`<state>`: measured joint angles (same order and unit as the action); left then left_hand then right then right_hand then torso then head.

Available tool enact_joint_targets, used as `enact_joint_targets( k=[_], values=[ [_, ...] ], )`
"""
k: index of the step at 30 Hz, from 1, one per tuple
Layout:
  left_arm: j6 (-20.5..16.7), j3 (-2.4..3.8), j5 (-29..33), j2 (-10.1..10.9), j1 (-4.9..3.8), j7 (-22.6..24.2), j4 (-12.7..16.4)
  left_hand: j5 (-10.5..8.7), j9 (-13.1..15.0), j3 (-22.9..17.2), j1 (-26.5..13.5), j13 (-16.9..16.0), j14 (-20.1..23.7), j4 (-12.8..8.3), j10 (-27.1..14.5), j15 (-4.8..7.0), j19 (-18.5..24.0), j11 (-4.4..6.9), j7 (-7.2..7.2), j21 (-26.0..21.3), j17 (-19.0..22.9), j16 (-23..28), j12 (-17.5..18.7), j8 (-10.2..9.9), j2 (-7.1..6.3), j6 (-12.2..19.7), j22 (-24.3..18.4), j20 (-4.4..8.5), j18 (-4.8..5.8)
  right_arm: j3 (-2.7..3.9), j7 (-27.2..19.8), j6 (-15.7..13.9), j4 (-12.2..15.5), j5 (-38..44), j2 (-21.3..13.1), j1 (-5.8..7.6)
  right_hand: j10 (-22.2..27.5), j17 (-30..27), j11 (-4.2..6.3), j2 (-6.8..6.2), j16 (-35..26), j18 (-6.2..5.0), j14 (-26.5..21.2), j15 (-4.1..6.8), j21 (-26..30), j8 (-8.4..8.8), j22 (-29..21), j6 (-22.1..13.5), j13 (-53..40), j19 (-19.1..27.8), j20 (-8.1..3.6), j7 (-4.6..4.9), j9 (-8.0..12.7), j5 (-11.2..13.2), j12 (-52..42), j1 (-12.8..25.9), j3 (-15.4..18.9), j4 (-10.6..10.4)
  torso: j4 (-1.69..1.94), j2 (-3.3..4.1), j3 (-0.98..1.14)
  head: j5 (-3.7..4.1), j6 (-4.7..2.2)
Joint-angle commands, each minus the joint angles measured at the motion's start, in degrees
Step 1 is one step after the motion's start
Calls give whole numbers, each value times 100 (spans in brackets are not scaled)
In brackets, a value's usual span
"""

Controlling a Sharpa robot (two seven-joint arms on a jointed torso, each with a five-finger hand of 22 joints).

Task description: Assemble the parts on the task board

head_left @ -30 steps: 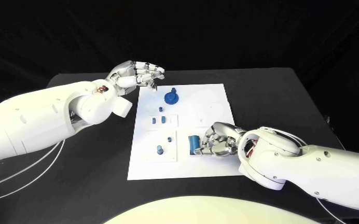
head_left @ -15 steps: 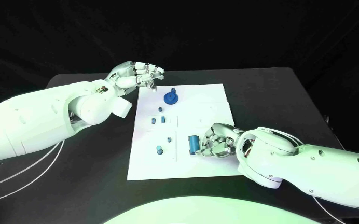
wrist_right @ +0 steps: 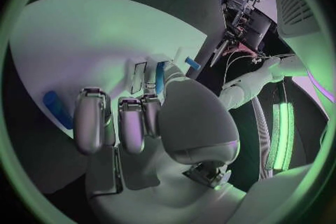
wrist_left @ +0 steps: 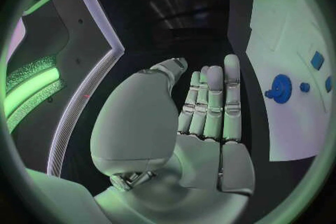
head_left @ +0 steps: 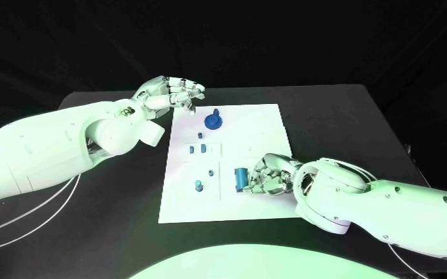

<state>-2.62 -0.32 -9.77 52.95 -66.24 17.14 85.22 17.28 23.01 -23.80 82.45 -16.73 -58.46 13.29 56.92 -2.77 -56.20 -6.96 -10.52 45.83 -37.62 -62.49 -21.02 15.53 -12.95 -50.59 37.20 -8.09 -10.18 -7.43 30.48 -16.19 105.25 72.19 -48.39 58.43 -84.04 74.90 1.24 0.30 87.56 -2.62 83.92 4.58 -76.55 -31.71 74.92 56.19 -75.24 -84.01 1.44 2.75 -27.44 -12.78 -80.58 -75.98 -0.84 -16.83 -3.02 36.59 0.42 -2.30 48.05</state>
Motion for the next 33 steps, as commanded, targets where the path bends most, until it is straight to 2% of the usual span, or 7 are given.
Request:
enact_joint_targets(
  k=[1, 7, 13, 17, 21, 27, 33],
  values=[
    [102, 2, 30, -3, -1, 34, 11, 21, -7, -9, 3, -9, 16, 33, -42, -16, -28, 11, 0, -29, -8, -5, -36, 16, 68, 49, -7, -23, -36, -9, 113, 107, -34, -19, -44, -19, -70, 1018, 11, -147, -5, 32, 507, 30, 7, 27, 1202, 44, -740, -329, -13, 1, 10, 33, 38, 160, -17, 16, -2, -3, -1, -1, 2],
    [106, 2, 30, 3, -1, 30, 6, 21, -7, -9, 3, -9, 16, 33, -42, -16, -28, 11, 0, -29, -8, -5, -36, 16, 68, 49, -7, -23, -36, -9, -3, 91, 95, -88, -198, -23, -55, 1010, 1, -478, -11, 26, 505, 21, 43, 14, 1194, 43, -729, -319, -5, 13, 14, 59, 65, 196, -1, 21, -6, 0, 8, 11, -2],
    [107, 0, 30, 6, -1, 32, 1, 21, -7, -9, 3, -9, 16, 33, -42, -16, -28, 11, 0, -29, -8, -5, -36, 16, 68, 49, -7, -23, -36, -5, -524, -321, 388, -359, -541, -20, -6, 972, -38, -719, -33, 7, 495, -8, 165, 46, 1167, -26, -680, -290, 16, 61, 38, 139, 144, 314, -29, 11, -13, -6, 2, 35, -10],
    [99, -3, 30, 16, -1, 37, 2, 21, -7, -9, 3, -9, 16, 33, -42, -16, -28, 11, 0, -29, -8, -5, -36, 16, 68, 49, -7, -23, -36, 2, -802, -545, 610, -759, -891, 35, -20, 982, -43, -741, -29, 7, 497, -17, 165, 52, 1167, -33, -704, -288, 25, 62, 44, 108, 115, 228, -111, 30, -14, -9, 3, 54, -14],
    [103, -11, 30, 38, -1, 48, 11, 21, -8, -7, 10, -10, 17, 37, -45, -15, -32, 12, 1, -33, -8, -4, -38, 19, 69, 51, -10, -22, -36, 5, -925, -703, 668, -824, -1270, 123, 0, 976, -62, -774, -34, 6, 496, -30, 173, 110, 1166, -103, -692, -286, 37, 87, 79, 82, 139, 26, -264, 48, -27, -21, -2, 92, -20],
    [108, -24, 31, 46, 0, 56, 15, 21, -8, -7, 10, -10, 17, 37, -45, -15, -32, 12, 1, -33, -8, -4, -38, 19, 69, 51, -10, -22, -36, 7, -975, -780, 682, -418, -1706, 171, 21, 977, -69, -819, -35, 7, 495, -38, 164, 139, 1168, -87, -675, -286, 47, 96, 106, 157, 170, -157, -399, 51, -29, -18, 13, 154, -35],
    [119, -38, 31, 41, 1, 61, 16, 21, -8, -7, 10, -10, 17, 37, -45, -15, -32, 12, 1, -33, -8, -4, -38, 19, 69, 51, -10, -22, -36, 6, -781, -811, 680, 319, -1964, 174, 52, 955, -111, -872, -48, 9, 490, -67, 161, 265, 1169, -174, -640, -286, 65, 151, 178, 271, 226, -203, -470, 31, -28, -13, 10, 186, -31]
  ],
)
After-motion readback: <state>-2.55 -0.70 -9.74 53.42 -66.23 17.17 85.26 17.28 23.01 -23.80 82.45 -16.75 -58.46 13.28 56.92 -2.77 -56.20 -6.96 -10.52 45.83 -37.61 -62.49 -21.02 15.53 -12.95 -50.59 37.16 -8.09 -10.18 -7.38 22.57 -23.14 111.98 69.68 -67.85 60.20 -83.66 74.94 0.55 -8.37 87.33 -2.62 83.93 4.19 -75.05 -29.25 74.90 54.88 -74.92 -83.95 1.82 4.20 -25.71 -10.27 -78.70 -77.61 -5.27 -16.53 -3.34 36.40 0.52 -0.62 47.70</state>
